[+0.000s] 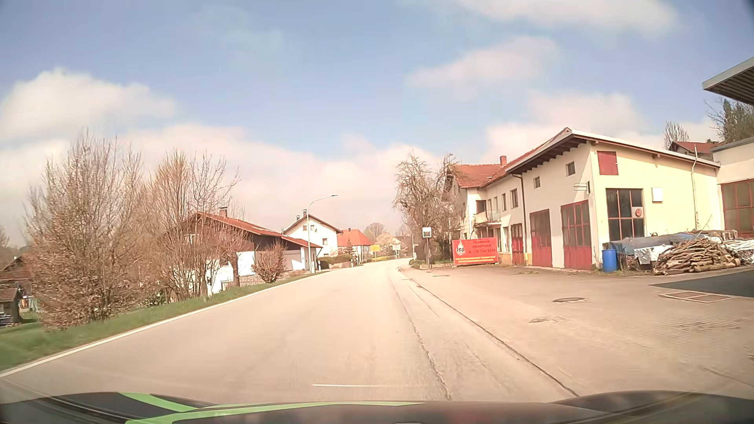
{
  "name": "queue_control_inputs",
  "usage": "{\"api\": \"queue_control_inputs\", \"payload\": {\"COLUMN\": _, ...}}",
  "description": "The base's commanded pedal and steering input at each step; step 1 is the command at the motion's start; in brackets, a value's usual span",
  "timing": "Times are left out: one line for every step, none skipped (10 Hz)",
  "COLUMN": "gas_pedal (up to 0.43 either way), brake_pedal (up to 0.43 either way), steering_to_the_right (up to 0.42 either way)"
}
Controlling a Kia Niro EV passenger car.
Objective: Follow the waypoints while adhering to traffic rules and regulations
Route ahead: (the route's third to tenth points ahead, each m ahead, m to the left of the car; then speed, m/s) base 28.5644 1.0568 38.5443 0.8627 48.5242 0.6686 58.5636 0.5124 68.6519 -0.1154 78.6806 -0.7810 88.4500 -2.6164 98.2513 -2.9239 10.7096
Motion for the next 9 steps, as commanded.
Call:
{"api": "queue_control_inputs", "payload": {"gas_pedal": 0.339, "brake_pedal": 0.000, "steering_to_the_right": -0.003}}
{"api": "queue_control_inputs", "payload": {"gas_pedal": 0.339, "brake_pedal": 0.000, "steering_to_the_right": -0.003}}
{"api": "queue_control_inputs", "payload": {"gas_pedal": 0.311, "brake_pedal": 0.000, "steering_to_the_right": -0.003}}
{"api": "queue_control_inputs", "payload": {"gas_pedal": 0.311, "brake_pedal": 0.000, "steering_to_the_right": -0.003}}
{"api": "queue_control_inputs", "payload": {"gas_pedal": 0.311, "brake_pedal": 0.000, "steering_to_the_right": -0.003}}
{"api": "queue_control_inputs", "payload": {"gas_pedal": 0.311, "brake_pedal": 0.000, "steering_to_the_right": -0.003}}
{"api": "queue_control_inputs", "payload": {"gas_pedal": 0.287, "brake_pedal": 0.000, "steering_to_the_right": -0.003}}
{"api": "queue_control_inputs", "payload": {"gas_pedal": 0.268, "brake_pedal": 0.000, "steering_to_the_right": -0.003}}
{"api": "queue_control_inputs", "payload": {"gas_pedal": 0.248, "brake_pedal": 0.000, "steering_to_the_right": -0.004}}
